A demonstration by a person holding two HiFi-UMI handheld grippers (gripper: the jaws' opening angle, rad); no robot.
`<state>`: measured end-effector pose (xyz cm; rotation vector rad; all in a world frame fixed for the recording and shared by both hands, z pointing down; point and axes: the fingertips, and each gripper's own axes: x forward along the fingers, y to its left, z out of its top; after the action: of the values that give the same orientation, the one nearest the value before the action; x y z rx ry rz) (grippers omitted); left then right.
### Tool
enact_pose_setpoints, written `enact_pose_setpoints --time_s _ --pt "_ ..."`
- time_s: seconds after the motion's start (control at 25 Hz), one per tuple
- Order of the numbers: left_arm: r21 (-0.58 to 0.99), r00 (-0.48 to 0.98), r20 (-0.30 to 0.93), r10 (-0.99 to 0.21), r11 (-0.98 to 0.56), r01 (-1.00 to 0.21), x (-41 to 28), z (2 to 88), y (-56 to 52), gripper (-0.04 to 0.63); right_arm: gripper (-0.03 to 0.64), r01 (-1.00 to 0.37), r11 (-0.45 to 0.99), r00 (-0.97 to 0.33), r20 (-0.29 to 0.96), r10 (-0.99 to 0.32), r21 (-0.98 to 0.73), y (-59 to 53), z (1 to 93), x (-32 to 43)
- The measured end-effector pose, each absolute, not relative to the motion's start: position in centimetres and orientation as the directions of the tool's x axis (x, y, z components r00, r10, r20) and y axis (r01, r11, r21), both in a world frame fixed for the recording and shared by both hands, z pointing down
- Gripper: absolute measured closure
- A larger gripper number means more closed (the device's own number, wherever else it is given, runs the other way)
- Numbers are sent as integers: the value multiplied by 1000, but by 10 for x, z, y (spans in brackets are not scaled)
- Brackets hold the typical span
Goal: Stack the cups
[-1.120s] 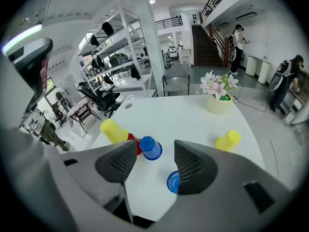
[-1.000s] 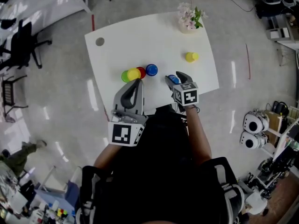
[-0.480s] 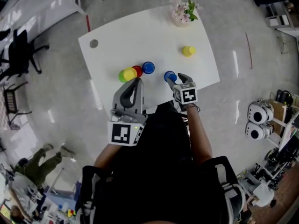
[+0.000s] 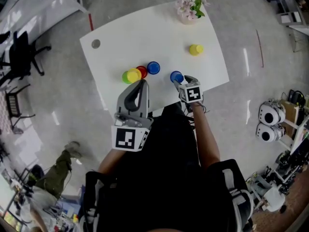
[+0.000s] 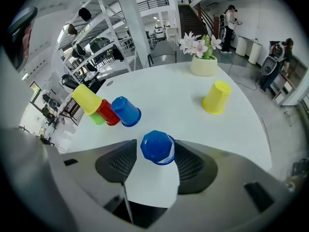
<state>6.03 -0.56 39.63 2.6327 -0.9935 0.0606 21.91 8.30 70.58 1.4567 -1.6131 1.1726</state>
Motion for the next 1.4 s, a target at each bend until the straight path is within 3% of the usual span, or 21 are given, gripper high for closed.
enact_pose_setpoints --time_s 0.68,1.4 --pt "278 714 147 -685 -664 -694 47 396 -7 574 383 -985 30 -169 905 -391 -171 71 702 216" --pt "267 576 101 -812 -535 -801 -2 374 -12 574 383 -963 242 -224 856 -465 -120 5 619 190"
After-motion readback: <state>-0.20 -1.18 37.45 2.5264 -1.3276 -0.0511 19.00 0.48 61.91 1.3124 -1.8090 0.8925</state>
